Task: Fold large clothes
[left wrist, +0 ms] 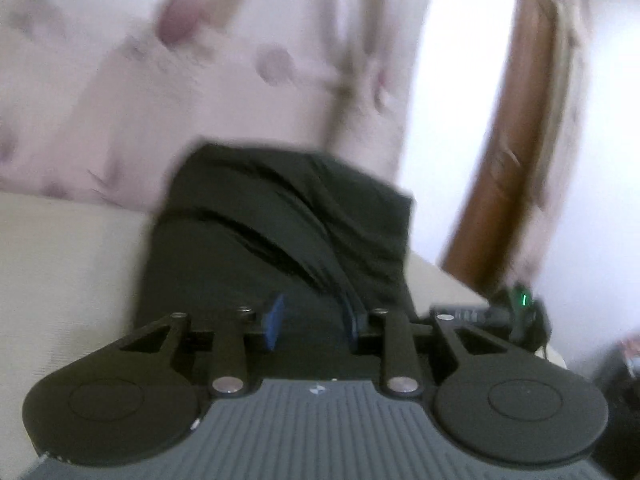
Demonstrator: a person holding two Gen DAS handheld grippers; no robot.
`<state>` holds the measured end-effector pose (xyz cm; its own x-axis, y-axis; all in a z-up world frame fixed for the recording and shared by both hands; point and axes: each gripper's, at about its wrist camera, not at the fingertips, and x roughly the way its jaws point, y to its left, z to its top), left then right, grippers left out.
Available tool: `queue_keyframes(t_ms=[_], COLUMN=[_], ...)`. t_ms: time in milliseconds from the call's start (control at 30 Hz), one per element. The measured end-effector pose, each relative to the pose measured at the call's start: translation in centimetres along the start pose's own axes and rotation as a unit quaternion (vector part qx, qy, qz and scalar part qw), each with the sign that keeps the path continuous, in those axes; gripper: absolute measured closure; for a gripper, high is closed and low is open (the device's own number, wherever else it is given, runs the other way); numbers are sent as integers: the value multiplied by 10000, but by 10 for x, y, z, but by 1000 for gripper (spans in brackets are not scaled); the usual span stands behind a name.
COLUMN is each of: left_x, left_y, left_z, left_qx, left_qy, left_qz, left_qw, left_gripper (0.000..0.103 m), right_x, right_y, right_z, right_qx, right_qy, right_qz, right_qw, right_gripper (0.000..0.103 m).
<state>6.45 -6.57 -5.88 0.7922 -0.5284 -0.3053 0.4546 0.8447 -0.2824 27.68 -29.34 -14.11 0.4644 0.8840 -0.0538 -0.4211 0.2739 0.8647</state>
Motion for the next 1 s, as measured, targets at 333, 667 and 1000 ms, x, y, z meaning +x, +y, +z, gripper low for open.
queue_keyframes(t_ms=[333,667,1000], left_x=[55,52,55], left_y=[2,-1,-5], left_z=[-21,-31,-37], left_qx=[-357,-497,-742], left_qy=[458,317,216], left_qz=[-532,-498,-720], left_qw=[9969,9970,9944], left_gripper=[70,60,52], right_x=[-56,112,111], right_y=[132,205,104], right_z=[19,21,56], right_qx=[-2608,-6065,-4714], right_qy=[-957,660,878], right_qz=[-1438,-2784,-3463], right_qw=[9498,7418,8063], right_gripper=[76,79,81])
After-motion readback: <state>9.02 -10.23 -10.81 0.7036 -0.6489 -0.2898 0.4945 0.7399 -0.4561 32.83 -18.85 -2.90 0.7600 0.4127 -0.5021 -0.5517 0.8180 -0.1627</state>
